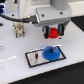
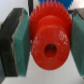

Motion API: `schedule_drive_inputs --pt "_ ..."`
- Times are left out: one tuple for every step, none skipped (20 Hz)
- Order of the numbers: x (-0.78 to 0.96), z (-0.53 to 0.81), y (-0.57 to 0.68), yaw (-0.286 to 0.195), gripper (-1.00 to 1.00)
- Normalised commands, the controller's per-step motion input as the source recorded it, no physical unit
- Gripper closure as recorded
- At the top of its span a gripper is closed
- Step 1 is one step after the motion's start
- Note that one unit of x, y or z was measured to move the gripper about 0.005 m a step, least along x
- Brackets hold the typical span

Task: Insert the blue gear onto the right peg, followed by the red gear

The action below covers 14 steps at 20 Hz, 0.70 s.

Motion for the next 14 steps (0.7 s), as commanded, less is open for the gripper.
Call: schedule_drive_inputs --pt "0.74 0.20 -0.06 0.000 1.00" --pt "0.70 0.14 -0.05 0.000 1.00" --pt "0.68 0.08 -0.09 0.000 1.00" --pt "0.64 0.06 -0.13 0.000 1.00" --pt "0.62 0.06 -0.14 0.000 1.00" --pt "0.60 0.04 -0.17 0.000 1.00" --pt "0.57 0.02 -0.21 0.000 1.00" --pt "0.53 0.00 -0.22 0.000 1.00" --pt "0.50 0.00 -0.20 0.000 1.00" --pt "0.46 0.00 -0.19 0.000 1.00" --pt "0.43 0.00 -0.20 0.000 1.00" --pt "0.39 0.00 -0.23 0.000 1.00" --pt "0.33 -0.03 -0.23 0.000 1.00" --pt "0.29 -0.03 -0.16 0.000 1.00"
